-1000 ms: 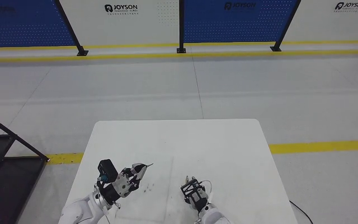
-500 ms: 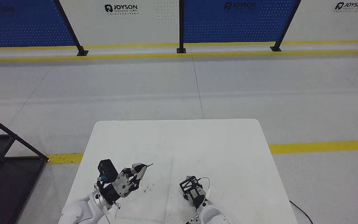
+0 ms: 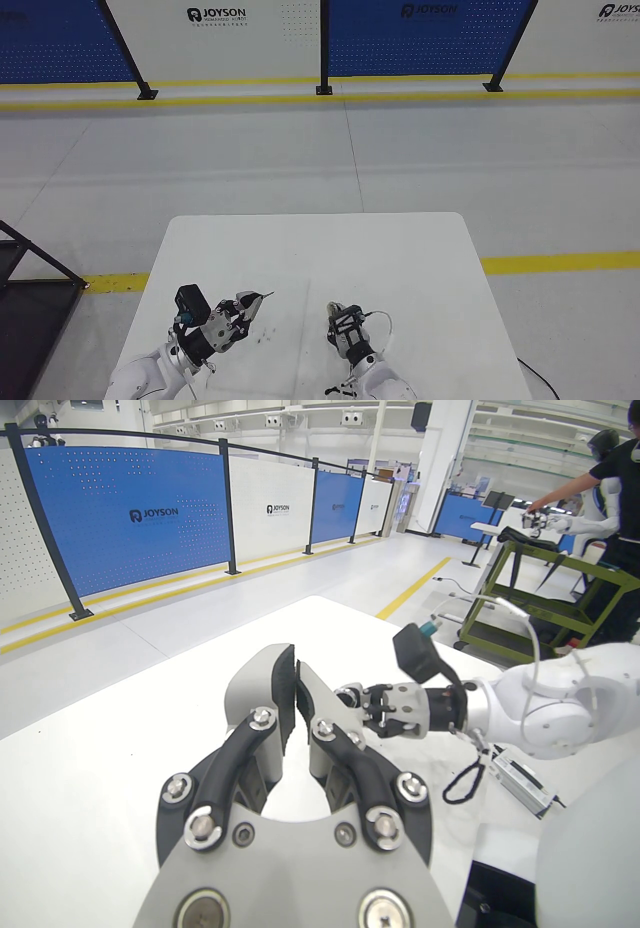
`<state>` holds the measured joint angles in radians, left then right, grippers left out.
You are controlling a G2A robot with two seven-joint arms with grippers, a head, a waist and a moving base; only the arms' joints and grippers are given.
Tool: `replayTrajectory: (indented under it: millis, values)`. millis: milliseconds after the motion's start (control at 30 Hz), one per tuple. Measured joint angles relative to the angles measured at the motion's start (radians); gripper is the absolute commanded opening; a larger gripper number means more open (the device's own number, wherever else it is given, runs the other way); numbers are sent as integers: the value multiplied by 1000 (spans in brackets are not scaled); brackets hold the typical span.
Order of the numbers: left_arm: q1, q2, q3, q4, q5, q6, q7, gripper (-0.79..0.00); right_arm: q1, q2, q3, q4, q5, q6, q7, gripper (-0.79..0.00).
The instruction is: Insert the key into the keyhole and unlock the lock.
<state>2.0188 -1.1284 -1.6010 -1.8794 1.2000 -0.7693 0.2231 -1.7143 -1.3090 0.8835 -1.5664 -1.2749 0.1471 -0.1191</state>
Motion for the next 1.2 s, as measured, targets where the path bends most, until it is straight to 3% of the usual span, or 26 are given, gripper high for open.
replayTrajectory:
  millis: [300, 433, 533, 967, 1200]
  values:
    - [-53, -5, 65, 38, -80, -31, 50, -785, -30, 28, 138, -10, 291, -499, -349, -785]
    - [-86, -9, 103, 95, -124, -79, 123, -785, -9, 31, 147, 29, 294, -667, -468, -785]
    - [-122, -11, 139, 152, -166, -152, 159, -785, 14, 36, 147, 47, 266, -763, -486, -785]
    - [-129, -11, 145, 165, -173, -170, 159, -785, 20, 37, 149, 53, 255, -785, -473, -785]
    - [-150, -15, 221, 188, -328, -231, 104, -785, 84, 19, 88, 90, 426, -925, -461, -785]
